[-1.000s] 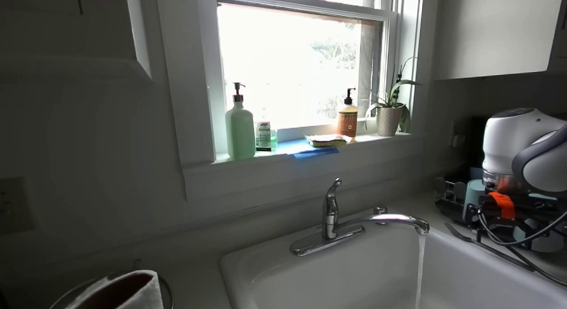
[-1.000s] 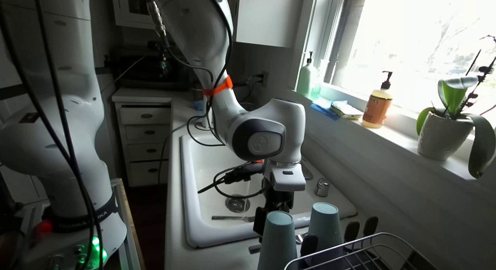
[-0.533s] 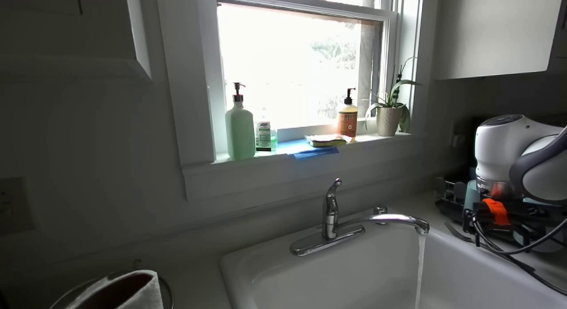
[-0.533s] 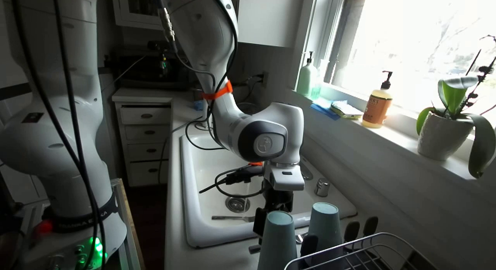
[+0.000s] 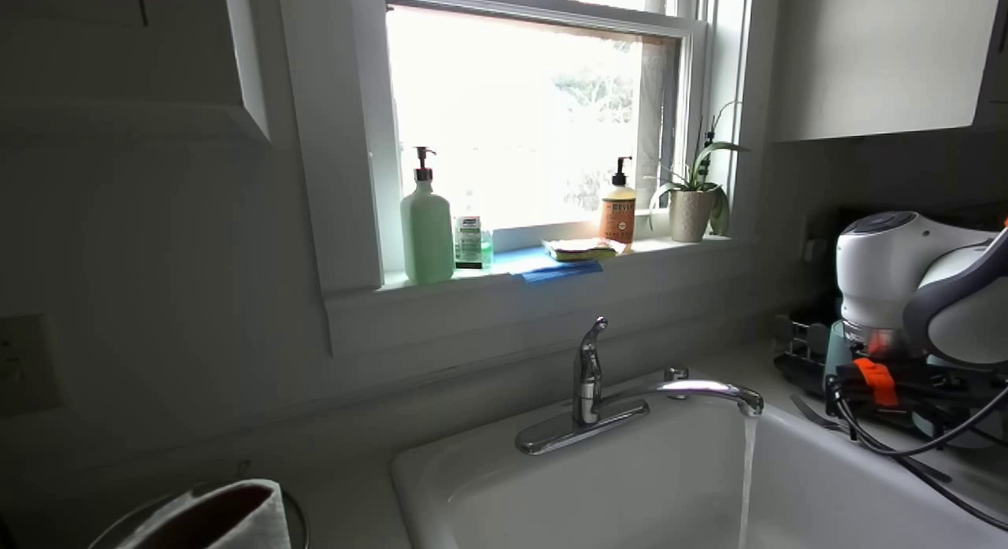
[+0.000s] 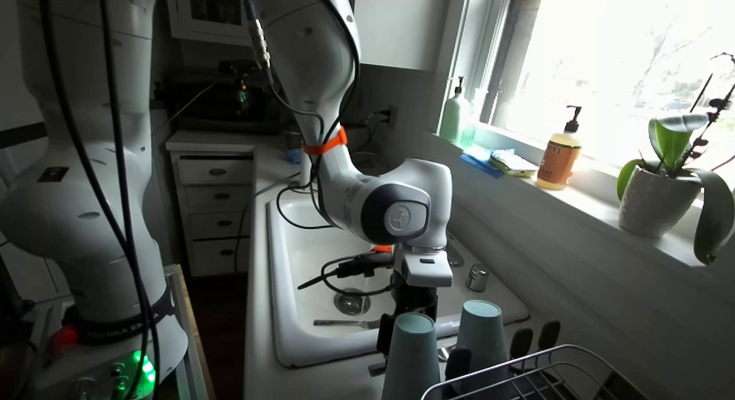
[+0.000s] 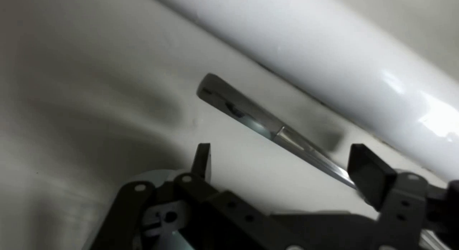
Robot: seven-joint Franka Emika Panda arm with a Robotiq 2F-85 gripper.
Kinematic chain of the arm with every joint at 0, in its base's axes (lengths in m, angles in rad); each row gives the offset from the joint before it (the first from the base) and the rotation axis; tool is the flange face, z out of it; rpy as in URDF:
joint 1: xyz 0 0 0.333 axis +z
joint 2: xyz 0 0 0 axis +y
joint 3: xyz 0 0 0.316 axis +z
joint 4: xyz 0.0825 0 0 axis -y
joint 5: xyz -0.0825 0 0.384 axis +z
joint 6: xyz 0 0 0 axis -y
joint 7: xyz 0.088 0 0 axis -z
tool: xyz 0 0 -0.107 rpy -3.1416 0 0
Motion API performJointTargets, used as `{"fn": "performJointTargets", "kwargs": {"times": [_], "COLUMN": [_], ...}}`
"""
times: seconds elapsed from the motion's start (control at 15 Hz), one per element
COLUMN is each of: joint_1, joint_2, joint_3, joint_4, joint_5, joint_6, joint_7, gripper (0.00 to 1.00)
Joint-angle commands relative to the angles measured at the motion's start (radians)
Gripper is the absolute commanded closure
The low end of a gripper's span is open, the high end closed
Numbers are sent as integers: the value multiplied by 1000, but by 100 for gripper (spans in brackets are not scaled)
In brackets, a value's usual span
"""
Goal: Turn the faucet on then rinse the fork under it
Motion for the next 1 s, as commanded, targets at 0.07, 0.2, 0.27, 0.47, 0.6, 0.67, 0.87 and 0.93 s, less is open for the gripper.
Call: {"fn": "performJointTargets", "kwargs": {"times": [0.07, 0.2, 0.27, 0.47, 0.6, 0.67, 0.87, 0.93], "joint_1": [22, 28, 28, 31, 31, 28, 33, 33], "joint_2": [47, 55, 57, 65, 69, 70, 73, 74], "joint_3": [-18, -23, -23, -25, -25, -21, -22, -21], "joint_4": [24, 27, 29, 36, 39, 38, 41, 41], "joint_5": [-15, -24, -23, -25, -21, -9, -10, -6], "joint_6": [-1, 12, 17, 18, 19, 20, 36, 45], "joint_7": [50, 54, 50, 46, 38, 27, 29, 25], "gripper": [15, 11, 2, 0, 20, 25, 37, 32]}}
